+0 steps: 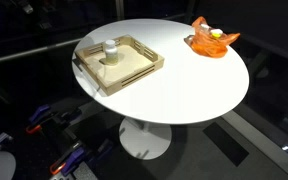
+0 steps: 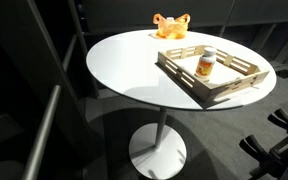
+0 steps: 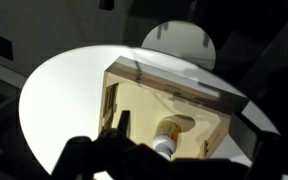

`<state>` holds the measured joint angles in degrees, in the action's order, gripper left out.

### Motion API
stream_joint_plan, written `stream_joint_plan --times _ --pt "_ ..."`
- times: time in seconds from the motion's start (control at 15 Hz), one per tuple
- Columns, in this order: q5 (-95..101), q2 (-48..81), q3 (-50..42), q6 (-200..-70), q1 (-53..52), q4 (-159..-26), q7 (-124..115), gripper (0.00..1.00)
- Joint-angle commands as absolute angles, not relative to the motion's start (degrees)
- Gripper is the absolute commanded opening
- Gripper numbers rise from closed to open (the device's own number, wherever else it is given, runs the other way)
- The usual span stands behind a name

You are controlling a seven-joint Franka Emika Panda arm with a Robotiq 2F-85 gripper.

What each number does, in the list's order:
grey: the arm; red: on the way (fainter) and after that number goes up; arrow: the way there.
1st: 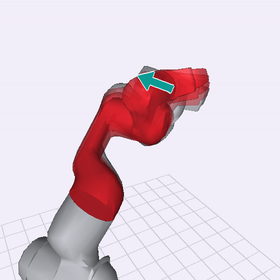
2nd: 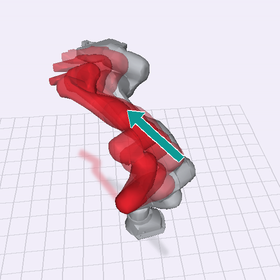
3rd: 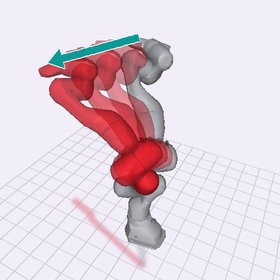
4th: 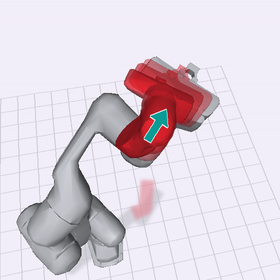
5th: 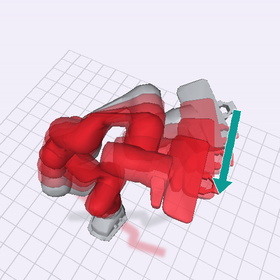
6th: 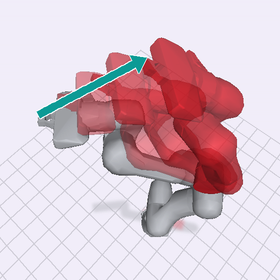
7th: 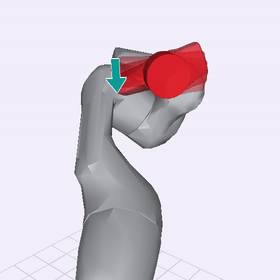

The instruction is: Pick up the white medicine bottle lid and put it in the tray

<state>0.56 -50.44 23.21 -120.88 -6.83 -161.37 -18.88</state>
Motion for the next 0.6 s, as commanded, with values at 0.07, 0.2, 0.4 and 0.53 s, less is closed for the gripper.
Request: stream_joint_plan --times 0.07,0.2,0.4,0.53 --pt "1.6 -49.8 22.2 -120.7 -7.8 -161.4 -19.7 1.0" --pt "1.6 -49.6 22.2 -120.7 -7.9 -161.4 -19.7 1.0" --pt "2.0 -48.7 21.8 -120.3 -7.2 -160.0 -19.2 1.0" --pt "2.7 -47.8 21.5 -119.6 -6.5 -158.2 -18.8 1.0"
